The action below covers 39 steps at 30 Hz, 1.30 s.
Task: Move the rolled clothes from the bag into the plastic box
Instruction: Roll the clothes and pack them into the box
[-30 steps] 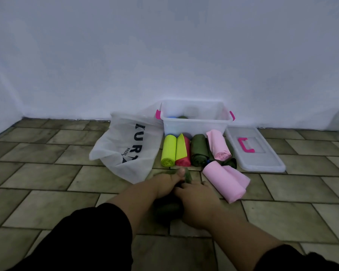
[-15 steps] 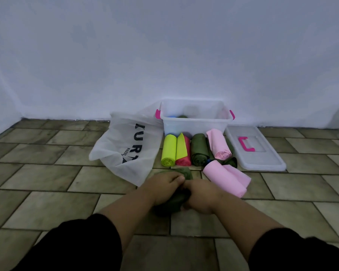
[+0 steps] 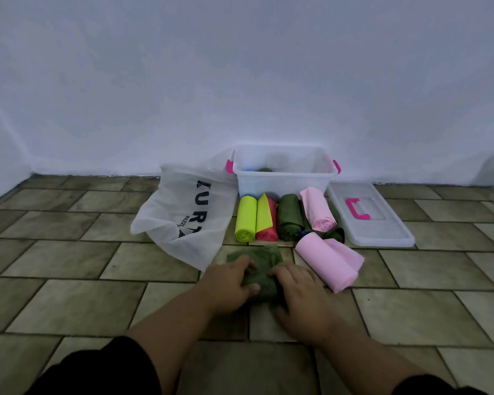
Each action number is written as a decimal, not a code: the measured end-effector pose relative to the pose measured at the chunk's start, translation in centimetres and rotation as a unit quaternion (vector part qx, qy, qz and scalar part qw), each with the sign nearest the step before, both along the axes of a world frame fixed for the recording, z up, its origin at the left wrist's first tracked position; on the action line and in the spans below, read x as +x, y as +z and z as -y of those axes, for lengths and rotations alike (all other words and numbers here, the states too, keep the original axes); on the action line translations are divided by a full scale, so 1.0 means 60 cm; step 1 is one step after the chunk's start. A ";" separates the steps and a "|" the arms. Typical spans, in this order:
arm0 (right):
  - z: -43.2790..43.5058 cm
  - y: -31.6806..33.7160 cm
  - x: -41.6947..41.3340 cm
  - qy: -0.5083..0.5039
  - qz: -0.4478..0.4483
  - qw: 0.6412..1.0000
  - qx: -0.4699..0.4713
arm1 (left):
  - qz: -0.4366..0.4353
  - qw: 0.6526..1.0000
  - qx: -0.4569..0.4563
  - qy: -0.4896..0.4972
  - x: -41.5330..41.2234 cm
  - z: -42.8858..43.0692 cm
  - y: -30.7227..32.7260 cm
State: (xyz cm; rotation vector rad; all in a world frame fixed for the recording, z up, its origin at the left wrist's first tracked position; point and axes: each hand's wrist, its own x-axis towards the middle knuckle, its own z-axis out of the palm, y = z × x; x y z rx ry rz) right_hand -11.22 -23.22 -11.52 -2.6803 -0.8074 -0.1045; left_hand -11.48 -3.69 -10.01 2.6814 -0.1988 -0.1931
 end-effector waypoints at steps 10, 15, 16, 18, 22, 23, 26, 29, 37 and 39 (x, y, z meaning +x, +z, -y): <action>-0.002 0.015 0.037 -0.014 0.005 0.996 -0.085 | 0.155 0.982 0.100 -0.036 -0.003 -0.002 -0.028; -0.013 0.016 0.036 -0.024 0.051 0.991 -0.125 | 0.119 0.985 0.115 0.043 0.017 0.005 -0.015; -0.018 0.019 0.039 -0.050 0.038 0.990 -0.125 | 0.147 0.980 0.082 0.108 0.009 0.011 -0.014; -0.028 0.028 0.047 -0.126 -0.024 0.985 -0.113 | 0.108 0.956 -0.090 0.256 -0.005 0.033 -0.009; -0.039 0.042 0.056 -0.183 -0.180 0.962 -0.088 | -0.162 0.764 -0.514 0.355 -0.010 0.093 0.001; -0.039 0.043 0.055 -0.180 -0.196 0.961 -0.078 | -0.163 0.743 -0.541 0.360 -0.007 0.101 0.002; -0.035 0.055 0.038 -0.183 -0.263 0.946 0.050 | -0.140 0.711 -0.569 0.389 0.007 0.109 0.007; -0.027 0.055 0.020 -0.134 -0.344 0.917 0.147 | -0.124 0.660 -0.624 0.401 0.014 0.097 0.008; -0.005 0.062 0.037 -0.014 -0.405 0.823 0.398 | -0.013 0.724 -0.662 0.192 0.010 0.098 0.027; -0.007 0.070 0.048 0.004 -0.343 0.851 0.398 | 0.042 0.773 -0.616 0.145 0.026 0.094 0.049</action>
